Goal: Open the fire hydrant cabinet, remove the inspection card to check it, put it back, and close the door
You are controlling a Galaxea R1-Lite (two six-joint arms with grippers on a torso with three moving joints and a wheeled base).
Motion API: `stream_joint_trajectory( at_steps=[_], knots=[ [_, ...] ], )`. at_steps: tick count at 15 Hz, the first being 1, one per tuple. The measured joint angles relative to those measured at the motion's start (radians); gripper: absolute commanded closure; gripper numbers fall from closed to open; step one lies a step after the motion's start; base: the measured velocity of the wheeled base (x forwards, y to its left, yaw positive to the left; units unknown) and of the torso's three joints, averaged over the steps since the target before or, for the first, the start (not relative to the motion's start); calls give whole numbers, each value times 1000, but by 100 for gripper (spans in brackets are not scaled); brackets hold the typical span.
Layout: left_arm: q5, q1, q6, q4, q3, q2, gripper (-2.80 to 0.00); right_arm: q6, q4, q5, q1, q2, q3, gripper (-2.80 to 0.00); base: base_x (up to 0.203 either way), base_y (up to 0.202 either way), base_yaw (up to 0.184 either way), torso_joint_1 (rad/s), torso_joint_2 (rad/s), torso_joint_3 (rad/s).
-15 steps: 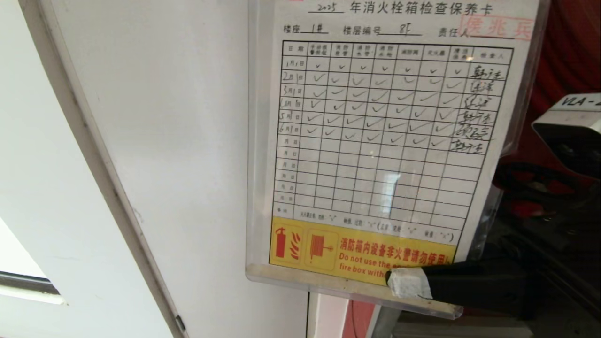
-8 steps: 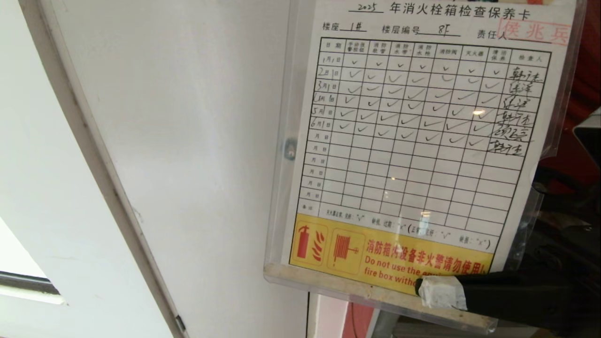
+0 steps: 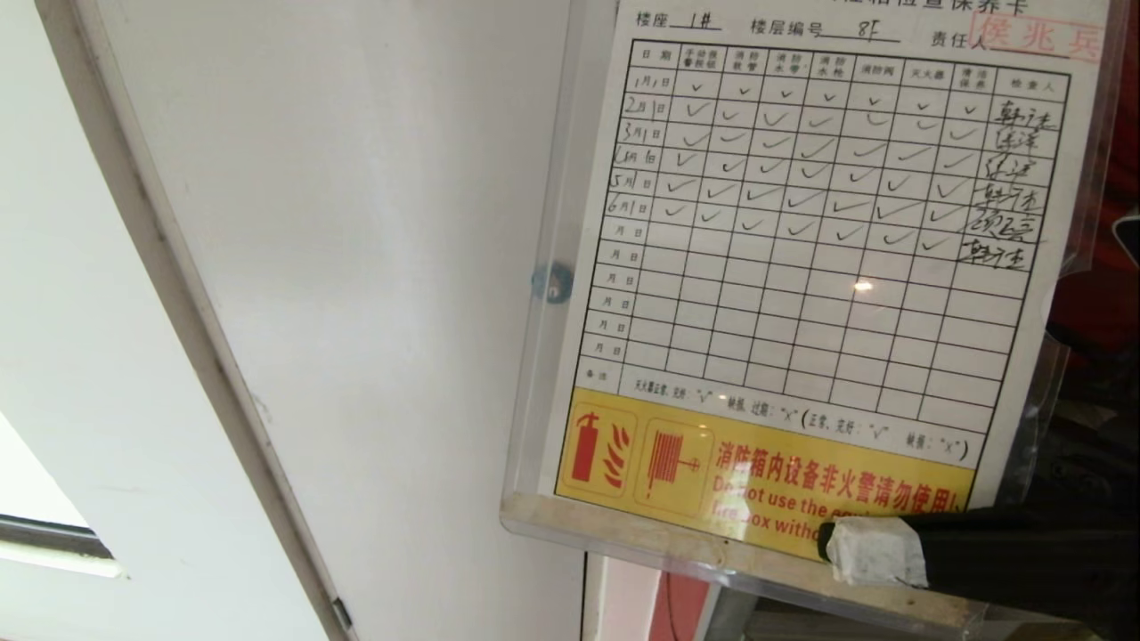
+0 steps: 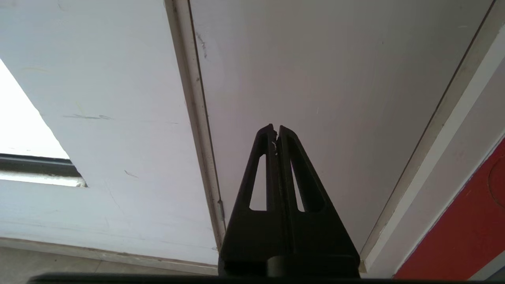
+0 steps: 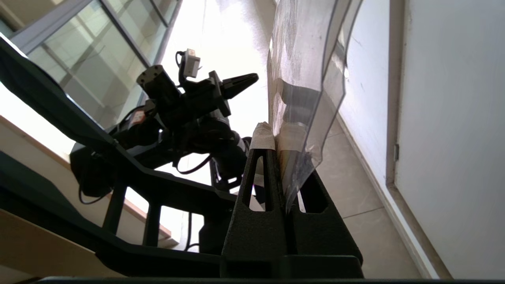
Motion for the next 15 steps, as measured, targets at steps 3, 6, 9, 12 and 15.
stream_joint_trajectory(
  at_steps=[3, 6, 9, 12, 15],
  knots=[
    [0, 0, 0, 0, 0, 0, 0, 19, 1, 31, 0, -1, 22, 0, 0, 0, 0, 0, 0, 0],
    [0, 0, 0, 0, 0, 0, 0, 20, 0, 77, 0, 1, 38, 0, 0, 0, 0, 0, 0, 0],
    [0, 0, 0, 0, 0, 0, 0, 19, -1, 90, 0, 6, 51, 0, 0, 0, 0, 0, 0, 0],
    [0, 0, 0, 0, 0, 0, 0, 11, -2, 93, 0, 11, 61, 0, 0, 0, 0, 0, 0, 0],
    [0, 0, 0, 0, 0, 0, 0, 10, -3, 105, 0, 10, 66, 0, 0, 0, 0, 0, 0, 0]
  ],
)
